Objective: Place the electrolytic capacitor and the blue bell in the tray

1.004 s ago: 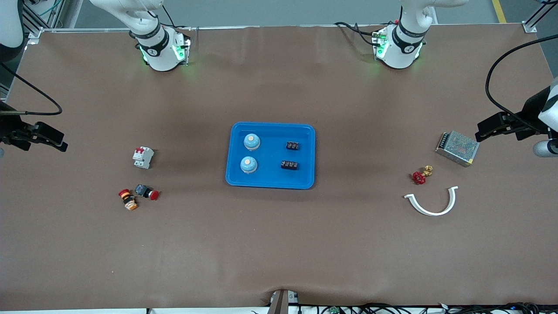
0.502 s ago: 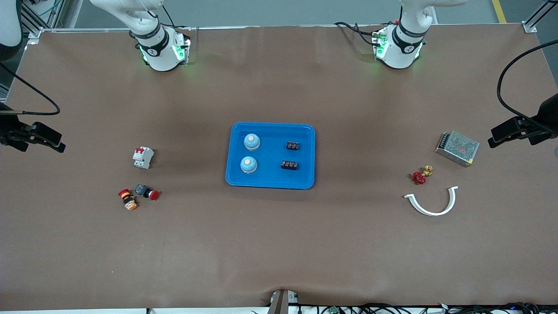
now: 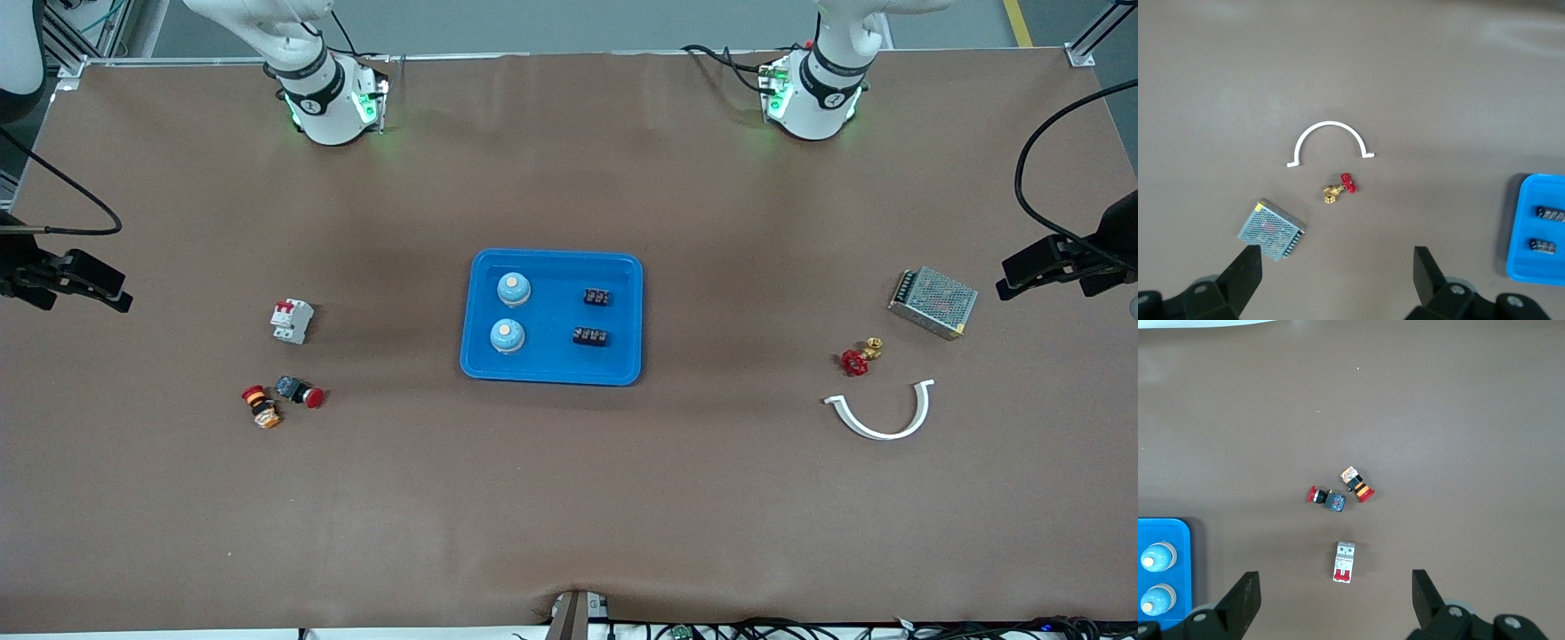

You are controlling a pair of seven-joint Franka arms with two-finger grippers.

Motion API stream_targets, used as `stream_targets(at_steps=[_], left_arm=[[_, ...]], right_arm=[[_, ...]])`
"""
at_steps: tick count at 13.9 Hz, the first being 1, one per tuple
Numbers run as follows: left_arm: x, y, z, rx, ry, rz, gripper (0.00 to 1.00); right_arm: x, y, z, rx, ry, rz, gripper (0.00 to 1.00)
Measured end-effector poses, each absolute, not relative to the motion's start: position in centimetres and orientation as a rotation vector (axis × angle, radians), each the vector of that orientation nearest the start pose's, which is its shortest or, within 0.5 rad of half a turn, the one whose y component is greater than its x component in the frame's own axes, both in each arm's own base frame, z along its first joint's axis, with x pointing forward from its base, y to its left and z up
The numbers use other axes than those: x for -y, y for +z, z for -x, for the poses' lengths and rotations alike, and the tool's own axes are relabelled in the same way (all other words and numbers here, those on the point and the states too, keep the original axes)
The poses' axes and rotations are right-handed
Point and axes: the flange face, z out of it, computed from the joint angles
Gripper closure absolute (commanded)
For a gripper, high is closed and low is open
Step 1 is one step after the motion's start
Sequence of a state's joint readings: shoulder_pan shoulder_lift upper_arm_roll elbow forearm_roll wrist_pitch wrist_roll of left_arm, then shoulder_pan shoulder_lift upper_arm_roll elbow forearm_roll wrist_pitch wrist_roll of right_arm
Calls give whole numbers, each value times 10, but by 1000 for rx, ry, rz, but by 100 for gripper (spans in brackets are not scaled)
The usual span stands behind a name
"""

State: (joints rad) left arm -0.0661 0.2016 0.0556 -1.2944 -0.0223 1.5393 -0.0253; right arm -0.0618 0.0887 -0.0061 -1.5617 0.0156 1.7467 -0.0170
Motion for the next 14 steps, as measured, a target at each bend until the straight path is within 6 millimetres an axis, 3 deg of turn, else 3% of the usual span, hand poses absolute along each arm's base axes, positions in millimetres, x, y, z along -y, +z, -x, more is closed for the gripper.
stream_targets(at_steps=[14], left_arm=[[21, 628, -610, -119, -7, 3106, 0]], right_arm=[[42, 609, -597, -90, -203, 3125, 0]])
